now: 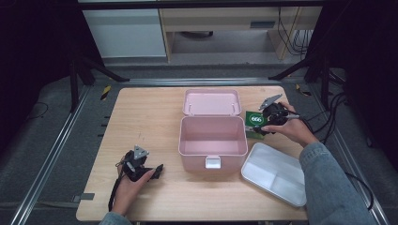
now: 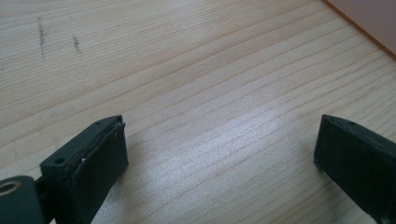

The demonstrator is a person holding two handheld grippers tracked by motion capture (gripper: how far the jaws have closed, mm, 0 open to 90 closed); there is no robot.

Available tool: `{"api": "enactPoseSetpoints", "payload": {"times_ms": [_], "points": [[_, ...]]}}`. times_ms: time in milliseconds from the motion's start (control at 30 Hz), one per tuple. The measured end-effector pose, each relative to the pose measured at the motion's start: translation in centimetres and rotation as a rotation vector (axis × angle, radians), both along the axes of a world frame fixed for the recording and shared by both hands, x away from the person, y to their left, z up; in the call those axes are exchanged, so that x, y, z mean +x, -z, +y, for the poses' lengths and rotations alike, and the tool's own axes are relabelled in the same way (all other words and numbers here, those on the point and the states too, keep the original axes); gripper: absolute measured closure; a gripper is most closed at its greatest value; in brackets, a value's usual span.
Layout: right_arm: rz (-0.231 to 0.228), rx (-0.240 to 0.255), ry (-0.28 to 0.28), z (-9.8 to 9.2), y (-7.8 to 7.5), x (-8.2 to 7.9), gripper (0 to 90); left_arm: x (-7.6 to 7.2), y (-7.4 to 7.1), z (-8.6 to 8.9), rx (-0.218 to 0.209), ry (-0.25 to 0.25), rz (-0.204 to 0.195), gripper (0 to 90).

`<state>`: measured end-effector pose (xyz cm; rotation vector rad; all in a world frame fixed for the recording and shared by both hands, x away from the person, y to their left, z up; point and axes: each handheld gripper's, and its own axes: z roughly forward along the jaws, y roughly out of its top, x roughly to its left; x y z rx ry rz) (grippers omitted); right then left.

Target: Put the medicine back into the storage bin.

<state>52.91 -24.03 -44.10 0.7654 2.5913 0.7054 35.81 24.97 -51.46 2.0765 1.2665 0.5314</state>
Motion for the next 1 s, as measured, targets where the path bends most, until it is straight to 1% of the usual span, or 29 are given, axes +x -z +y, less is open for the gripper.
{"api": "enactPoseSetpoints", "payload": {"times_ms": [67, 133, 200, 233, 300, 333, 400, 467, 567, 667, 833, 867, 933, 1000], "points": [[0.002, -0.008, 0.000, 0.2, -0.1, 0.3, 2.4, 0.0, 0.0, 0.0, 0.000, 0.000, 0.000, 1.9], [-0.008, 0.013, -0.001, 0.3, -0.1, 0.5, 3.2, 0.0, 0.0, 0.0, 0.000, 0.000, 0.000, 1.9], [-0.001, 0.018, 0.001, 0.5, 0.2, 0.8, 3.3, 0.0, 0.0, 0.0, 0.000, -0.001, 0.000, 1.9], [0.007, 0.015, 0.002, 0.5, 0.4, 0.8, 3.4, 0.0, 0.0, 0.0, 0.000, -0.001, 0.000, 1.9], [0.011, -0.001, 0.001, 0.7, 0.7, 0.9, 2.9, 0.0, 0.0, 0.0, 0.000, -0.001, 0.000, 2.0], [0.011, -0.001, 0.001, 0.7, 0.7, 0.9, 2.9, 0.0, 0.0, 0.0, 0.000, -0.001, 0.000, 1.9], [0.024, 0.004, 0.010, 0.6, 0.7, 1.0, 8.0, 0.0, 0.0, 0.0, 0.000, -0.001, 0.000, 1.9], [0.025, -0.003, 0.006, 0.4, 0.6, 0.9, 12.8, 0.0, 0.0, 0.0, 0.000, -0.001, 0.000, 1.9], [0.051, 0.013, 0.021, 0.0, 0.3, 0.9, 14.9, 0.0, 0.0, 0.0, 0.000, -0.001, 0.000, 1.9], [0.070, 0.010, 0.034, -0.2, 0.1, 0.6, 15.6, 0.0, 0.0, 0.0, 0.000, -0.002, 0.000, 1.9], [0.091, -0.004, 0.035, -0.6, -0.1, 0.3, 15.8, 0.0, 0.0, 0.0, -0.001, -0.002, 0.000, 1.9], [0.104, -0.011, 0.032, -0.8, -0.2, 0.0, 15.9, 0.0, 0.0, 0.0, -0.001, -0.002, 0.000, 1.9], [0.113, -0.022, 0.032, -1.1, -0.3, -0.3, 15.8, 0.0, 0.0, 0.0, -0.001, -0.002, 0.000, 1.9], [0.121, -0.022, 0.035, -1.6, -0.4, -0.7, 15.8, 0.0, 0.0, 0.0, 0.000, -0.002, 0.000, 1.9]]}}
